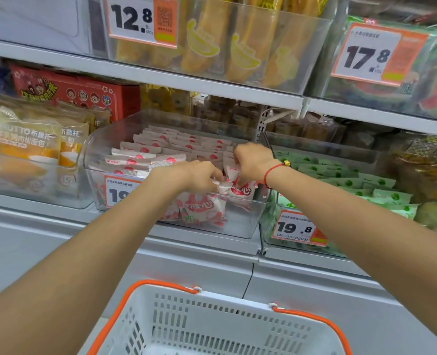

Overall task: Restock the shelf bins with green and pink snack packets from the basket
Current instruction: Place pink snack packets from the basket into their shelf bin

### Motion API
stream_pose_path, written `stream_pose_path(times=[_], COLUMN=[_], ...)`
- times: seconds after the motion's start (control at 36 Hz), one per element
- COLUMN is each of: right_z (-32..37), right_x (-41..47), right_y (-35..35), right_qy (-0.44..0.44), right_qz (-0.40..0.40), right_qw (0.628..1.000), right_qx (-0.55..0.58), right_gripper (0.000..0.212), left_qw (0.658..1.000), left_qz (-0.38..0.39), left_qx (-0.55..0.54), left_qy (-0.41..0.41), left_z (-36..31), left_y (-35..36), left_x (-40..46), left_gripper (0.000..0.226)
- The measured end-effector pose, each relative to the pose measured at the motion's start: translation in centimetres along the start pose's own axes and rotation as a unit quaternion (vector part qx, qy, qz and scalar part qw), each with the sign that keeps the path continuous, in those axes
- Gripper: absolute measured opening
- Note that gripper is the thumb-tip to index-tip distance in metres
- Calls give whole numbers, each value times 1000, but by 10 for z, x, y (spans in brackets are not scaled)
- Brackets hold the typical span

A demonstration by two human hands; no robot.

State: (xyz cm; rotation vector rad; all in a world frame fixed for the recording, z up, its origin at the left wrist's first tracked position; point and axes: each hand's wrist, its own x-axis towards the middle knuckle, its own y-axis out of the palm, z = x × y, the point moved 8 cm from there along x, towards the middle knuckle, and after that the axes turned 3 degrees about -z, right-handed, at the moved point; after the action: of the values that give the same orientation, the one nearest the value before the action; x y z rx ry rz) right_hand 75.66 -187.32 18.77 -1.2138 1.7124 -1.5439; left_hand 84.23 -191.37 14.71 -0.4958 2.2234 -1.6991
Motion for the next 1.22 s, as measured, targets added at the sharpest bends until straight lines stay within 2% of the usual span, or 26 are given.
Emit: stream_pose_path(times=[0.08, 0.14, 0.22, 0.31, 0.44, 0.47, 0.53, 0.56, 0.61, 0.67, 0.75, 0.81, 0.86, 0.92, 0.97, 1.08, 1.17, 1.22], right_z=[-5, -5, -3, -2, 1, 0, -5, -9, -21, -32, -36, -30, -20, -6, 14, 50, 76, 91], right_x=[-5, -9, -11, -11, -15, -19, -29, -35, -53, -82, -131, -154, -169, -180, -190, -234, -287, -320], right_y=[-3, -3, -7, -4, -5, -7, -14, -17, -21, -24, -15, 9, 47, 99, 158, 269, 332, 362], right_qy=[-5, -12, -35, -41, -58, -62, -71, -72, -58, -38, -16, 3, 30, 58, 70, 49, 11, -12], right_qz=[38, 69, 20, -29, -38, -49, -87, -110, -154, -211, -272, -254, -209, -134, -15, 245, 399, 468], right_qw=[999, 998, 999, 997, 996, 995, 993, 991, 984, 956, 902, 874, 860, 867, 883, 884, 852, 825], right_qx=[16, 12, -22, -49, -59, -57, -41, -19, 73, 201, 334, 415, 464, 476, 465, 395, 339, 316], right_gripper=[54, 51, 32, 30, 17, 9, 12, 6, 23, 29, 21, 20, 23, 23, 20, 36, 48, 58], left_qw=[999, 999, 1000, 997, 990, 987, 977, 967, 934, 892, 850, 843, 846, 858, 875, 915, 924, 926], left_qz=[22, 16, -24, -69, -131, -151, -213, -255, -356, -445, -490, -470, -432, -378, -315, -130, 24, 143], left_qx=[-25, -38, -17, 16, 31, 28, 11, -4, -35, -84, -186, -249, -289, -304, -308, -282, -249, -207], left_qy=[6, 7, -1, -24, -39, -38, -33, -23, 0, -1, -46, -84, -122, -168, -202, -258, -289, -282], left_z=[-3, -6, -7, -4, -8, -8, -8, -9, -13, -14, -10, -7, -2, 7, 16, 37, 55, 60], left_y=[4, 4, 2, -1, -5, -7, -15, -21, -30, -29, -3, 28, 67, 113, 159, 259, 334, 378], left_x=[-1, -2, 1, 4, -2, -5, -15, -23, -47, -77, -112, -125, -133, -138, -141, -148, -167, -182], left_gripper=[41, 41, 30, 28, 29, 31, 32, 30, 24, 17, 10, 4, 3, 5, 7, 14, 21, 26])
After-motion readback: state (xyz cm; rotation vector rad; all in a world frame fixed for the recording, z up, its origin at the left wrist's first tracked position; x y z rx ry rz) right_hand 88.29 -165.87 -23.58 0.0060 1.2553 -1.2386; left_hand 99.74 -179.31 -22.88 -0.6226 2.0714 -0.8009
